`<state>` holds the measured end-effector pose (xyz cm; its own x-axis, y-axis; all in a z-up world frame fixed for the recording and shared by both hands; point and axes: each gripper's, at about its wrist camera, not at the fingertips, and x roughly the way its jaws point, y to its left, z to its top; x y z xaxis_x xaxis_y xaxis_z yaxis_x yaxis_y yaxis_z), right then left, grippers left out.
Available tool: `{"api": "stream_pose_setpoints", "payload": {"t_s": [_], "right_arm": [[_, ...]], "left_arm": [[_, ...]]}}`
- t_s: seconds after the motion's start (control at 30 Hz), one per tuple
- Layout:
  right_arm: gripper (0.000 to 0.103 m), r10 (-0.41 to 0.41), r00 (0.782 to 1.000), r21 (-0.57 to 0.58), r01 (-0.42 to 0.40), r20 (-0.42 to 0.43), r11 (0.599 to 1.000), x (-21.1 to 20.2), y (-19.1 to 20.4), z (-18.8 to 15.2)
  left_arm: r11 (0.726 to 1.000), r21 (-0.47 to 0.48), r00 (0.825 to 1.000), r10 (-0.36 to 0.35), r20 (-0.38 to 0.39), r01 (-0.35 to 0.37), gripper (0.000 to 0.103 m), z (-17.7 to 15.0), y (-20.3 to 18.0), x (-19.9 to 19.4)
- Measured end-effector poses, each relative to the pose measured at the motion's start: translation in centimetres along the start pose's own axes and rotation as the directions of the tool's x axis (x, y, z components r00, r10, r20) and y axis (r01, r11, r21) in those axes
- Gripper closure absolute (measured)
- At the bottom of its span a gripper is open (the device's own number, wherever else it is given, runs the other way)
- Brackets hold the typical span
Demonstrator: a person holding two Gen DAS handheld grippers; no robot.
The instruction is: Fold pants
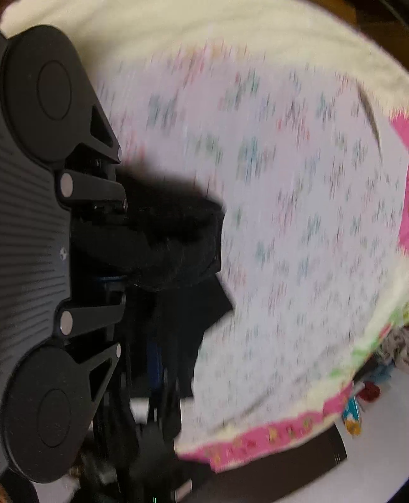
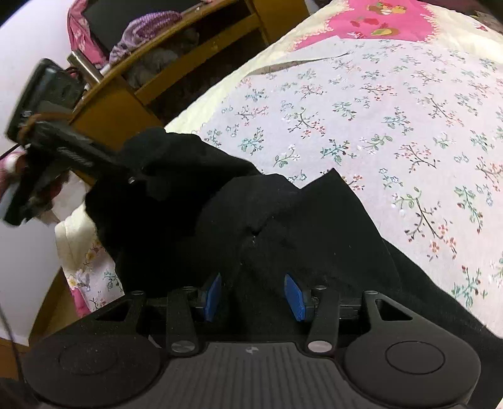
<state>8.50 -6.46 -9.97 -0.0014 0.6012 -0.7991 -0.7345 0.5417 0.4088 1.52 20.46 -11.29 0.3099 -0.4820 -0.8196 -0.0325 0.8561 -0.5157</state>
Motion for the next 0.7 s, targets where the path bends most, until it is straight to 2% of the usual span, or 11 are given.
{"api": "stream_pose_setpoints", "payload": {"t_s": [0.1,0.17,0.23,0.33,0.43,0.6,0.7], "right_arm": [[0.070,0.028,0.999,0.021,-0.028,0.029,0.999,0.3,-0.5,-0.7],[0.070,0.052,0.998,0.031,-0.053,0.044,0.998,1.2,-0.7,-1.1],[0.068,0.033,0.999,0.015,-0.034,0.028,0.999,3.1,-0.9,-1.7],[0.068,0.017,0.999,-0.012,-0.017,0.033,1.000,5.1,-1.4,-2.5],[0.071,0.017,0.997,-0.045,-0.014,0.069,0.999,3.8,-1.4,-3.1],[0.067,0.023,0.992,0.111,-0.037,0.128,0.993,-0.9,-4.0,-6.0],[0.063,-0.002,0.988,0.145,-0.021,0.157,0.989,-3.3,-4.8,-7.2]], "left_arm": [[0.993,-0.038,0.994,-0.112,0.015,0.112,0.070,0.2,-2.8,0.8],[0.976,-0.079,0.979,-0.201,0.037,0.203,0.070,0.6,-4.1,1.5],[0.960,-0.092,0.965,-0.260,0.044,0.263,0.070,0.9,-5.7,2.8],[0.957,-0.096,0.962,-0.271,0.027,0.272,0.070,1.1,-7.3,4.5],[0.943,-0.133,0.953,-0.300,0.047,0.304,0.070,1.2,-7.9,5.6],[0.925,-0.171,0.941,-0.330,0.076,0.338,0.070,1.2,-9.4,7.4],[0.904,-0.208,0.928,-0.361,0.095,0.373,0.070,1.1,-10.3,8.9]]}}
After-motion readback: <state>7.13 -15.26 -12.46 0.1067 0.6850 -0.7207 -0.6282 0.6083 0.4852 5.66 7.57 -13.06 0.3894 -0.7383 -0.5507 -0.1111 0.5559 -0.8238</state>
